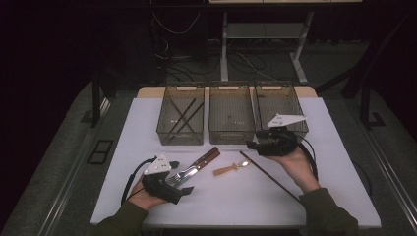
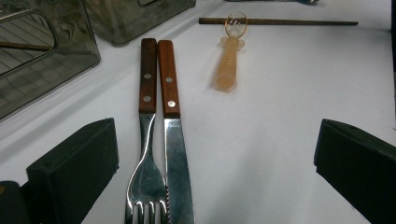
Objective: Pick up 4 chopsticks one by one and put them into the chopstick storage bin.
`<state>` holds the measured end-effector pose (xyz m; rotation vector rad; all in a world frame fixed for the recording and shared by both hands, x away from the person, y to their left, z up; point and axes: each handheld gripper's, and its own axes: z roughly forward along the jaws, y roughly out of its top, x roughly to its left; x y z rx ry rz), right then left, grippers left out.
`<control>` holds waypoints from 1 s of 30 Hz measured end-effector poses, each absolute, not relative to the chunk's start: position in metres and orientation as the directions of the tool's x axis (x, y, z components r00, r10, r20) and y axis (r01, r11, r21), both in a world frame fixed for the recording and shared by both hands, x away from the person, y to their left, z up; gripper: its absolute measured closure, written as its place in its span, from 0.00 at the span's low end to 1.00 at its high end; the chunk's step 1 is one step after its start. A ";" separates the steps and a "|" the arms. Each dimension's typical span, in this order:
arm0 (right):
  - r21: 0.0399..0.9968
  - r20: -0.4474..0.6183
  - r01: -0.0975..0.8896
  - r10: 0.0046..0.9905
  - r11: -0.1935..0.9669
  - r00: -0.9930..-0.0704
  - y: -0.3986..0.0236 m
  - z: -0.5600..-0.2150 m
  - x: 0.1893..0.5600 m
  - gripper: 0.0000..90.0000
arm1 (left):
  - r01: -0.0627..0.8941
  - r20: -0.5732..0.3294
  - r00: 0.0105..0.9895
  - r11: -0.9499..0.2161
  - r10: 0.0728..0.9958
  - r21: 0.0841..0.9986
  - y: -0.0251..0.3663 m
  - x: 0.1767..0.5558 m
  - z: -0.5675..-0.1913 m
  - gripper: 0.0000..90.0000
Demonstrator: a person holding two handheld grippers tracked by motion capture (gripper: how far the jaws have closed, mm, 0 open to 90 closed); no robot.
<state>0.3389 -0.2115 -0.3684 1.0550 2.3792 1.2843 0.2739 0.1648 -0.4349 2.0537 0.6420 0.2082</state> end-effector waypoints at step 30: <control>0.697 0.119 0.554 0.689 0.455 -0.715 -0.277 -0.426 0.270 0.79 | 0.355 -0.102 0.850 -0.418 0.517 0.837 0.164 0.273 -0.434 0.00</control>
